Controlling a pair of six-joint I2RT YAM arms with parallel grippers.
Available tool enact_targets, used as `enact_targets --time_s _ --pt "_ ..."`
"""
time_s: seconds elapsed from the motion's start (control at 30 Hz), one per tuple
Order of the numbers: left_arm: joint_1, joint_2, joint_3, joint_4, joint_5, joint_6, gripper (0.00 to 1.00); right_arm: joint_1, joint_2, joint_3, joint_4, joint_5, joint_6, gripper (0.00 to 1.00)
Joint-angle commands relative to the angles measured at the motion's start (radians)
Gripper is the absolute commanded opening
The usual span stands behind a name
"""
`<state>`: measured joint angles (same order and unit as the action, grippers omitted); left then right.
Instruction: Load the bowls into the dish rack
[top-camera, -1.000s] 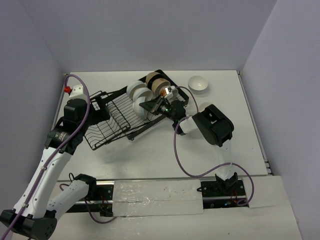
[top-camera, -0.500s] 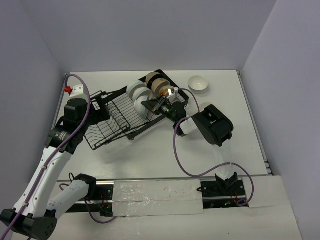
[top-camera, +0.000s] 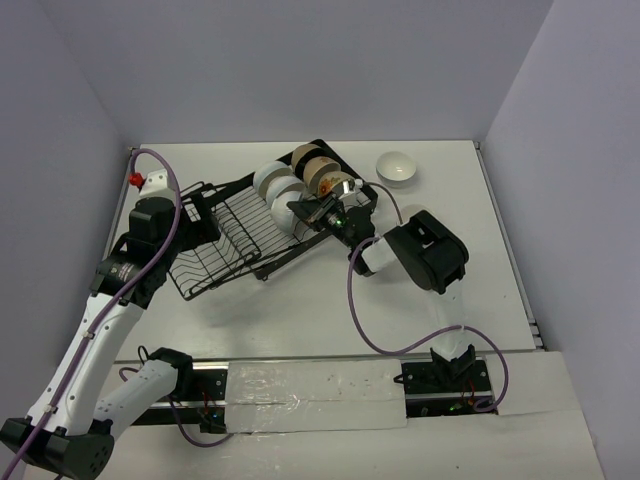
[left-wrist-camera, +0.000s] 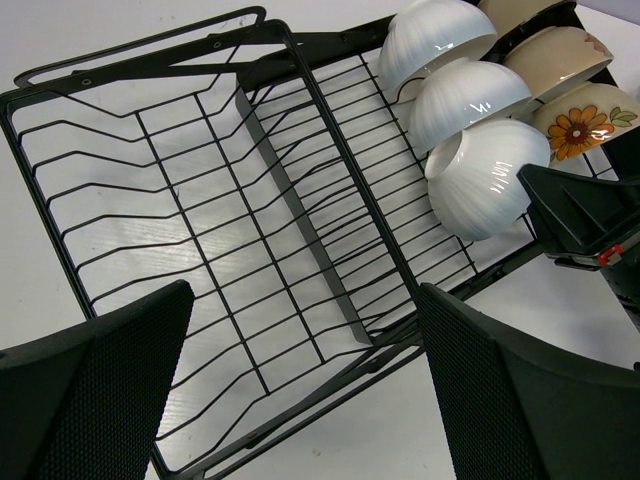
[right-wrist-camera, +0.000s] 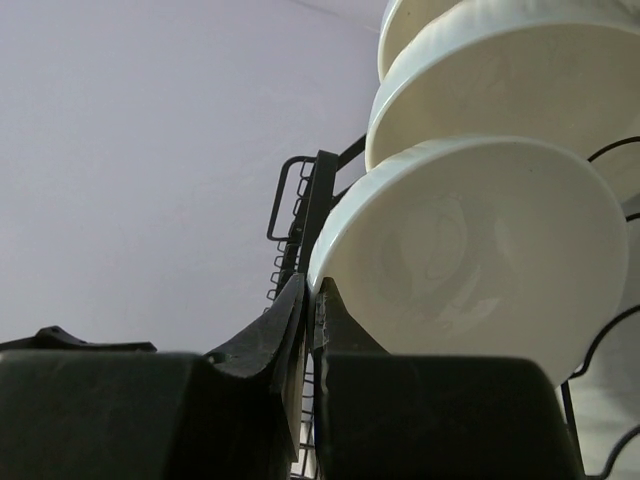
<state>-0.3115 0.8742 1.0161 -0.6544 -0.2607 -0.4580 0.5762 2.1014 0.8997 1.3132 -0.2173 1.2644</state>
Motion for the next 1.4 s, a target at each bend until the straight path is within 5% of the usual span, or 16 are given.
enact_targets --time_s 0.0,0.23,0.67,0.8,1.0,1.17,1.37 --pt "-0.003 -0.017 0.036 0.01 -0.02 -0.005 0.99 -0.006 -0.049 -0.045 -0.042 0.058 -0.03 0.09" --pt "-0.003 -0.018 0.038 0.01 -0.017 -0.013 0.99 -0.006 -0.07 -0.07 -0.057 0.079 -0.042 0.27" --pt "-0.003 -0.023 0.052 0.004 -0.014 -0.016 0.99 0.002 -0.158 -0.061 -0.166 0.055 -0.184 0.45" --pt "-0.003 -0.024 0.056 0.002 -0.009 -0.019 0.99 0.004 -0.256 -0.061 -0.316 0.027 -0.301 0.54" --pt "-0.003 -0.03 0.055 0.013 0.0 -0.019 0.99 0.014 -0.541 -0.047 -0.778 0.061 -0.604 0.59" --pt "-0.003 -0.032 0.036 0.048 0.011 -0.022 0.99 -0.001 -0.714 0.001 -1.159 0.35 -0.825 0.67" --pt "-0.003 -0.015 0.009 0.094 0.051 -0.044 0.99 -0.217 -0.804 0.051 -1.502 0.44 -0.925 0.69"
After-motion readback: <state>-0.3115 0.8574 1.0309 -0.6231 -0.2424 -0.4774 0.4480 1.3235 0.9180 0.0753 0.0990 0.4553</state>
